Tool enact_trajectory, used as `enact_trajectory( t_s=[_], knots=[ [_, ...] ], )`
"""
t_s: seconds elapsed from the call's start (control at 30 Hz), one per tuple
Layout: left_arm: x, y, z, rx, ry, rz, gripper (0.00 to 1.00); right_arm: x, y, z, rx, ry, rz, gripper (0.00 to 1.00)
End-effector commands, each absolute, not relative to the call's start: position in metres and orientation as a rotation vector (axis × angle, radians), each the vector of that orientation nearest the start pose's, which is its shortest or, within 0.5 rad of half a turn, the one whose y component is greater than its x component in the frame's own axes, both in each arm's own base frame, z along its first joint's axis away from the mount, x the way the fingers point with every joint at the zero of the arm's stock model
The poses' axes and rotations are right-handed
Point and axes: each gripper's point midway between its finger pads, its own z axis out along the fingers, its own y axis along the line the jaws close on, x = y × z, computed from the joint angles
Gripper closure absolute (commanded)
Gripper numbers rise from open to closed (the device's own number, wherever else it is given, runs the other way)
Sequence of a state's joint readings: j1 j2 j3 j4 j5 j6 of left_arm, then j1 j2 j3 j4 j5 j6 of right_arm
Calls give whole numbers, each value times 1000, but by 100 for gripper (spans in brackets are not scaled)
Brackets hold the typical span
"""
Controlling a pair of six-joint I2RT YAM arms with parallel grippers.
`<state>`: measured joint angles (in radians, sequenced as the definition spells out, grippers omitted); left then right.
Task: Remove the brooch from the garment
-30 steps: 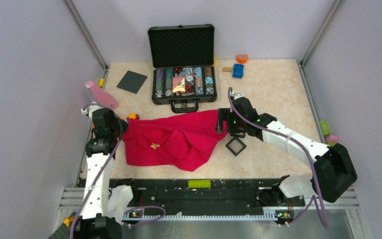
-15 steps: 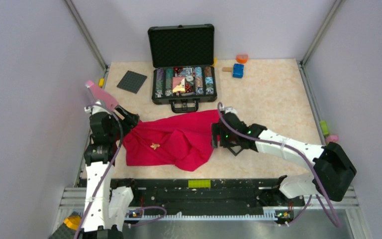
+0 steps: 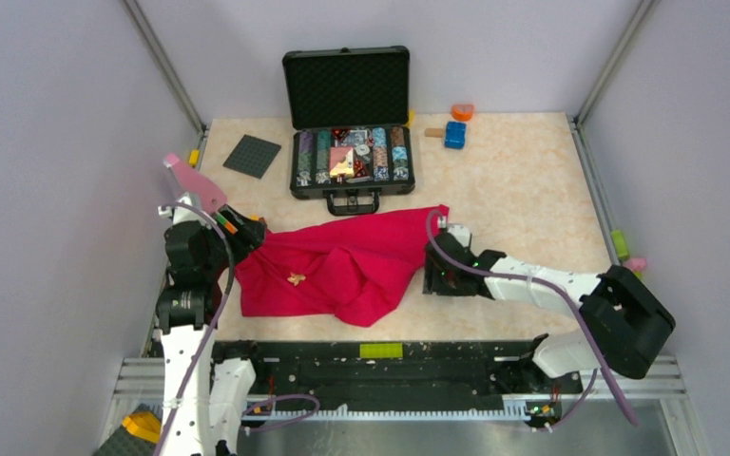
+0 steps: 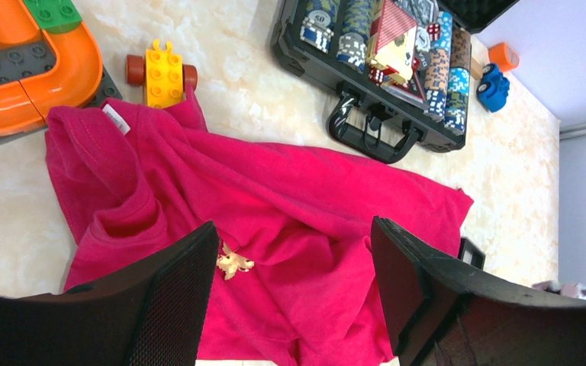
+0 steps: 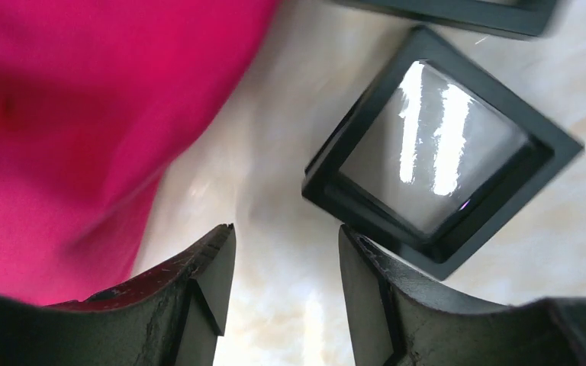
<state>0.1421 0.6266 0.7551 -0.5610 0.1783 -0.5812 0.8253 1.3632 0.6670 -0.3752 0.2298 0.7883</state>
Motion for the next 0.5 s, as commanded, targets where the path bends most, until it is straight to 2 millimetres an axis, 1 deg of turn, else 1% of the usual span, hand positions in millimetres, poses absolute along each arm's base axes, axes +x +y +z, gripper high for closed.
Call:
enact_trajectory(
  t_s=[0.0, 0.1, 0.13, 0.17, 0.23, 0.33, 0.4, 0.47],
  knots=[
    [249, -24, 208, -609, 1985, -487, 23, 250, 156, 32, 217, 2508, 176, 46],
    [245, -26, 192, -628, 2026, -496, 23, 272, 123, 38, 333, 2468, 105, 46],
    [243, -28, 188, -637, 2038, -505, 23, 275, 116, 42, 341, 2459, 76, 46],
    [241, -31, 184, -650, 2054, -524, 23, 279, 119, 49, 309, 2459, 87, 44],
    [237, -34, 178, -700, 2076, -550, 23, 280, 134, 57, 245, 2475, 176, 39],
    [230, -28, 164, -872, 2077, -532, 23, 273, 174, 74, 114, 2458, 396, 31],
    [229, -29, 156, -901, 2089, -544, 24, 264, 199, 87, 17, 2427, 492, 27],
    [229, -27, 144, -947, 2091, -537, 28, 251, 226, 96, -106, 2397, 601, 26]
  ],
)
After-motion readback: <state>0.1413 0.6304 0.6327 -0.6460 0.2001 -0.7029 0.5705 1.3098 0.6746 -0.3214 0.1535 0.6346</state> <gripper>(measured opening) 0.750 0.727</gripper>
